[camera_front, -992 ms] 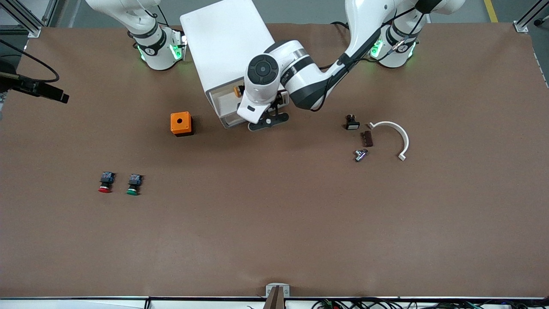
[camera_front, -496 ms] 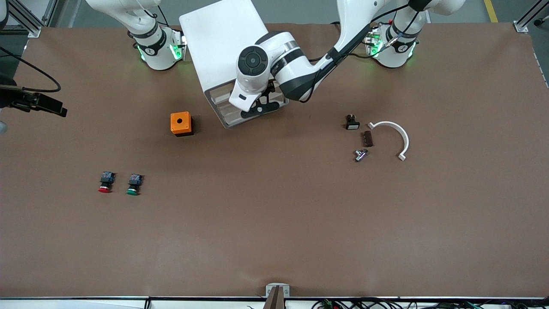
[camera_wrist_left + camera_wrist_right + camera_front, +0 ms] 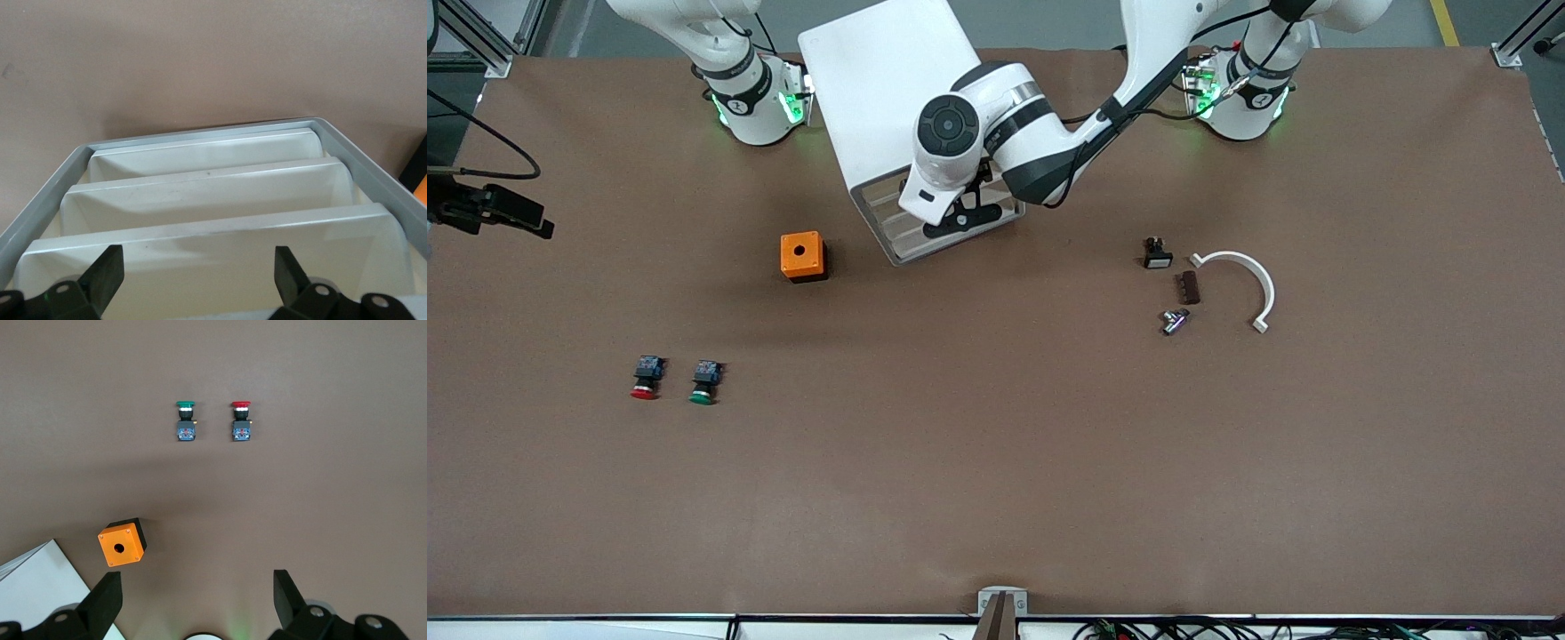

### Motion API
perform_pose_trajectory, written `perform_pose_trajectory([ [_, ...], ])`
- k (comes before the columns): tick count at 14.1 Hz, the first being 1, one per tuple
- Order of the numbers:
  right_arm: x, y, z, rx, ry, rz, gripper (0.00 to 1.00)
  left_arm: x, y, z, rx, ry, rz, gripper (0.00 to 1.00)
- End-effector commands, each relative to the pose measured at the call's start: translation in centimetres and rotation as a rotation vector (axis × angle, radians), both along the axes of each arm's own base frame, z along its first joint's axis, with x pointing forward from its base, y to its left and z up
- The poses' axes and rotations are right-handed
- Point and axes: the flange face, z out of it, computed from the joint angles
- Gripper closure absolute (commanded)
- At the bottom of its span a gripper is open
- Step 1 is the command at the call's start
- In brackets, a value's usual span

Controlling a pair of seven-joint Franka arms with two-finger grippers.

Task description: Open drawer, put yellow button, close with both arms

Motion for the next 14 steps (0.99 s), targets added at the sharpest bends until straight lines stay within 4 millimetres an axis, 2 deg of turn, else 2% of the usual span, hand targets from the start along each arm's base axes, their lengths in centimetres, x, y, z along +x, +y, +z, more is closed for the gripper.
perform_pose_trajectory([
  [1, -0.9, 0.2, 1.0, -0.018, -0.027, 0.025, 0.0, -1.1, -0.6, 0.4, -0.024, 0.041, -0.006, 0.0],
  [3, -0.9, 0.6, 2.7, -0.021, -0.044, 0.036, 0.0, 2.5, 1.6, 1.3, -0.035, 0.011, 0.022, 0.0],
  [6, -0.9, 0.7, 4.4, -0.021, -0.066, 0.055, 0.0, 9.8, 7.6, 3.7, -0.051, -0.071, -0.039, 0.0],
  [8, -1.1, 0.9, 4.6, -0.006, -0.051, 0.113, 0.0, 13.2, 10.8, 4.8, -0.052, -0.13, -0.107, 0.0],
  [11, -1.1, 0.9, 5.6, -0.006, -0.065, 0.121, 0.0, 17.9, 16.5, 5.2, -0.02, -0.205, -0.262, 0.0],
  [14, -1.1, 1.0, 5.6, -0.007, -0.067, 0.117, 0.0, 22.6, 23.4, 5.7, -0.018, -0.252, -0.368, 0.0],
])
